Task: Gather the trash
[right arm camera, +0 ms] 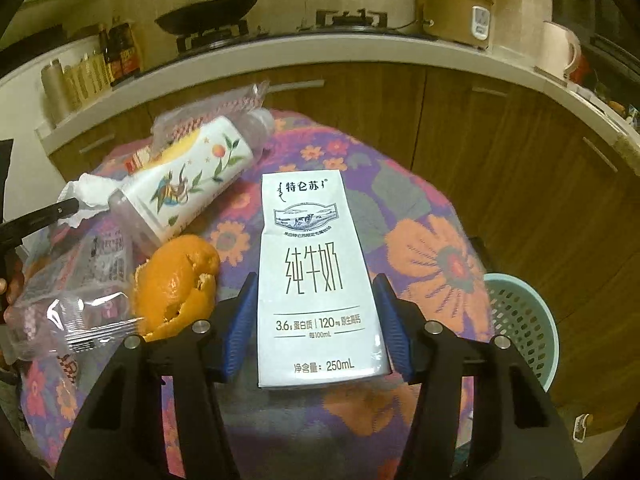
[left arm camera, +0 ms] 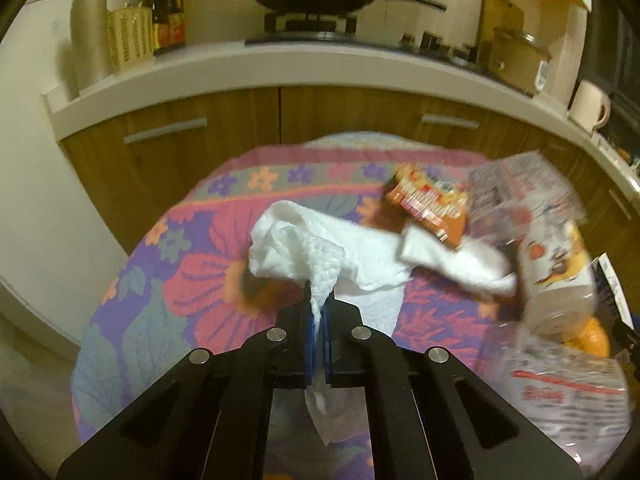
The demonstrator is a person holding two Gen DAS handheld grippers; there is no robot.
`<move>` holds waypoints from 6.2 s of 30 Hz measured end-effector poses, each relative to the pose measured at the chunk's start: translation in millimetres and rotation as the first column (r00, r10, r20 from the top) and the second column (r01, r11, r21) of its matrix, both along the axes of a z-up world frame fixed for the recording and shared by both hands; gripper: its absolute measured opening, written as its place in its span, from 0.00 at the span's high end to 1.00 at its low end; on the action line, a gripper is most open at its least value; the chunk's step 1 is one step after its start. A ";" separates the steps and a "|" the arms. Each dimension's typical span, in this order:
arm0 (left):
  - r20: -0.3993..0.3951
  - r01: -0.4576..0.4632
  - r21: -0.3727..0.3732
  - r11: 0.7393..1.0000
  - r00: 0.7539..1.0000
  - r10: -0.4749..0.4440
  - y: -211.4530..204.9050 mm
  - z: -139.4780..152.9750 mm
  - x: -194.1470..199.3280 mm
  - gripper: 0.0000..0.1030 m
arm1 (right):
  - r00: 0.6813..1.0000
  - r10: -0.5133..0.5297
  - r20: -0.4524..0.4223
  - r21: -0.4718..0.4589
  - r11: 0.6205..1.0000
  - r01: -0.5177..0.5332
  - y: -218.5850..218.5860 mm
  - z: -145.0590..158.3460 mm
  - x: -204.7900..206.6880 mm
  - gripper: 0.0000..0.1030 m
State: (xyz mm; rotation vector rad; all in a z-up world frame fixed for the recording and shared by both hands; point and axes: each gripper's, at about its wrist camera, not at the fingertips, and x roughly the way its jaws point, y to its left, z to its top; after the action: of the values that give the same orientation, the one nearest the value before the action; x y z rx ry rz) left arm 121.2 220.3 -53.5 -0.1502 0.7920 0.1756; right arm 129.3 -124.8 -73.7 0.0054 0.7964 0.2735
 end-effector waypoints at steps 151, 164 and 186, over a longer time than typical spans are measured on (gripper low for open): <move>0.138 0.609 -0.275 0.744 0.791 -0.596 -459.7 28.6 36.2 0.70 | 0.894 -0.446 0.035 0.108 0.891 0.440 -302.5 -14.6 -30.7 0.40; -0.015 0.630 -0.287 0.722 0.750 -0.661 -484.8 -10.3 86.2 0.66 | 0.889 -0.458 -0.015 0.124 0.881 0.456 -326.5 -42.4 -24.9 0.40; 0.220 0.492 -0.090 0.866 0.858 -0.464 -282.7 103.6 -37.8 0.42 | 0.979 -0.107 0.176 0.113 0.990 0.088 -113.8 69.5 -26.8 0.37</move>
State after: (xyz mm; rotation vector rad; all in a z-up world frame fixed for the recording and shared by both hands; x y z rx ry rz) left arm 83.4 -62.4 50.1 -0.0986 0.6266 -0.3687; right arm 102.5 -238.6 -4.2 0.1165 0.5977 0.2188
